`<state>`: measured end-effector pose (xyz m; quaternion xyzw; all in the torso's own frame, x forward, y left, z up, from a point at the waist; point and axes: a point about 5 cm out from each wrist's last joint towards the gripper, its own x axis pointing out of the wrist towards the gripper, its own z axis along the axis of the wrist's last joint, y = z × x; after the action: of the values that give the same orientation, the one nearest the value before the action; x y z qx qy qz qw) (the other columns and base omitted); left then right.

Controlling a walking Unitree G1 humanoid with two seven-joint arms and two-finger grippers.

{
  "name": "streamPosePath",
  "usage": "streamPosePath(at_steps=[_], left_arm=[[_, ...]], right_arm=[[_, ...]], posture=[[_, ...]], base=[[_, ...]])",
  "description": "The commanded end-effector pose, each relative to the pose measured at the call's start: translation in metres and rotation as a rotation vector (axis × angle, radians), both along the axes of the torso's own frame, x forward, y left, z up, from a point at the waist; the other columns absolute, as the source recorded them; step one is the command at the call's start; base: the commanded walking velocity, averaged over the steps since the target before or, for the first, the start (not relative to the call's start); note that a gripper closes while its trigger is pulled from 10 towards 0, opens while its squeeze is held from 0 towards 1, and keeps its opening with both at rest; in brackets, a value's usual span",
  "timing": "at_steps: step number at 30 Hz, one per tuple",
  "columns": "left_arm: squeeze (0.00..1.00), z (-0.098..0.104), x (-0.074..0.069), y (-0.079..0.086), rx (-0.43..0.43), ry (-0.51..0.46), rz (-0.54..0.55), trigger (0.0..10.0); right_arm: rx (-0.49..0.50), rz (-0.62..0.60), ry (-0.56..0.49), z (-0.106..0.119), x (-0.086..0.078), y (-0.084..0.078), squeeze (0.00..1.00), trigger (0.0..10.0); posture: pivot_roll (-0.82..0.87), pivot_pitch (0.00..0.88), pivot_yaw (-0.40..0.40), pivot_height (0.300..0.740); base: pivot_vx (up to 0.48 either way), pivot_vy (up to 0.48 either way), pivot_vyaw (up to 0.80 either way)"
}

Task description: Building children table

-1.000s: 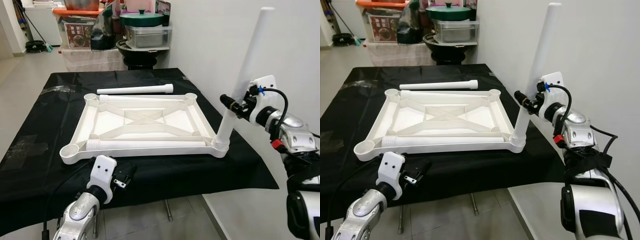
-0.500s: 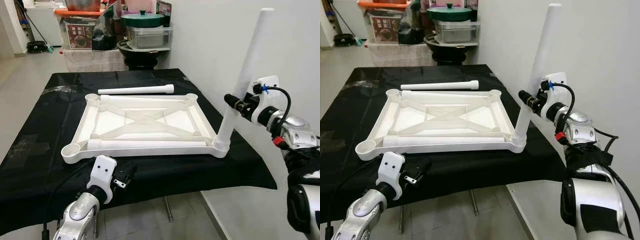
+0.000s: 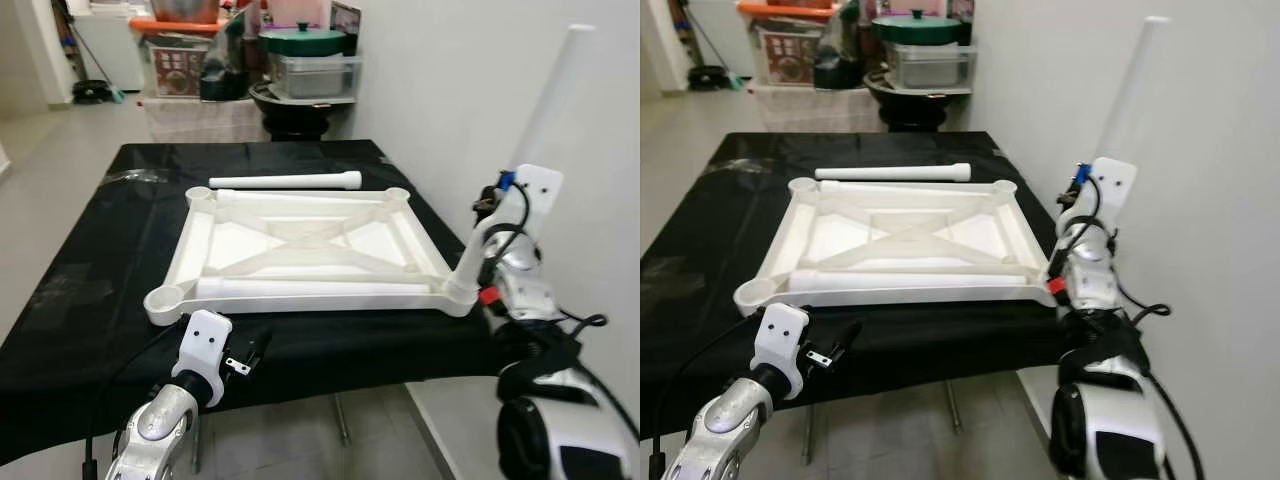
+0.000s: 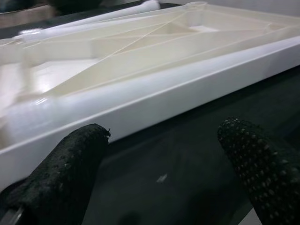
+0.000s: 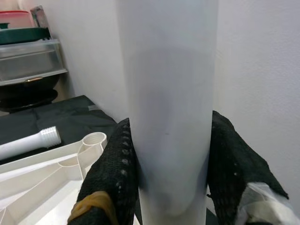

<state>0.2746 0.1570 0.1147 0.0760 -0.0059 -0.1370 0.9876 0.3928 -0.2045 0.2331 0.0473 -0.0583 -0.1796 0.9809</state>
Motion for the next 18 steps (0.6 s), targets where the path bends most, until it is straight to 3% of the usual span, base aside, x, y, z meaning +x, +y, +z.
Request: streamPosePath(at_steps=[1,4,5,6,12,13,14,15,16,18], left_arm=[[0.00,-0.003,0.001,0.002,0.021,0.013,0.011,10.0],[0.00,-0.004,0.000,0.002,0.020,0.014,0.013,10.0],[0.00,-0.005,0.000,0.001,0.018,0.016,0.013,10.0],[0.00,-0.005,-0.001,0.000,0.015,0.018,0.013,10.0],[0.00,-0.006,-0.002,-0.001,0.009,0.021,0.009,10.0],[0.00,-0.006,-0.002,-0.002,0.008,0.021,0.008,10.0],[0.00,-0.006,-0.001,-0.002,0.006,0.019,0.004,10.0],[0.00,-0.005,-0.001,-0.003,0.005,0.018,0.001,10.0],[0.00,-0.005,-0.001,-0.003,0.004,0.016,-0.002,10.0],[0.00,-0.004,0.000,-0.003,0.003,0.015,-0.004,10.0]], right_arm=[[0.024,0.116,0.147,-0.035,0.000,0.028,0.00,0.0],[-0.010,0.158,0.150,-0.033,0.000,0.035,0.00,0.0],[-0.039,0.177,0.147,-0.030,0.001,0.036,0.00,7.8],[-0.039,0.170,0.128,-0.026,0.000,0.035,0.00,10.0],[-0.043,0.152,0.083,-0.017,-0.005,0.026,0.00,10.0],[-0.051,0.143,0.081,-0.016,-0.006,0.021,1.00,10.0],[-0.085,0.141,0.087,-0.014,-0.007,0.017,0.79,10.0],[-0.114,0.142,0.095,-0.014,-0.007,0.014,0.79,10.0],[-0.147,0.160,0.084,-0.011,-0.008,0.012,0.00,10.0],[-0.166,0.176,0.075,-0.010,-0.008,0.010,0.00,10.0]], posture=[[0.06,0.000,-0.061,0.740],[0.06,0.000,-0.066,0.740],[0.05,0.000,-0.067,0.740],[0.05,0.000,-0.066,0.740],[0.05,0.000,-0.066,0.740],[0.05,0.000,-0.062,0.740],[0.05,0.000,-0.062,0.740],[0.05,0.000,-0.062,0.740],[0.05,0.000,-0.059,0.740],[0.05,0.000,-0.059,0.740]], base=[[0.000,0.000,0.00],[0.000,0.000,0.00],[0.000,0.000,0.00],[0.000,0.000,0.00],[0.000,0.000,0.00],[0.000,0.000,0.00],[0.000,0.000,0.00],[0.000,0.000,0.00],[0.000,0.000,0.00],[0.000,0.000,0.00]])
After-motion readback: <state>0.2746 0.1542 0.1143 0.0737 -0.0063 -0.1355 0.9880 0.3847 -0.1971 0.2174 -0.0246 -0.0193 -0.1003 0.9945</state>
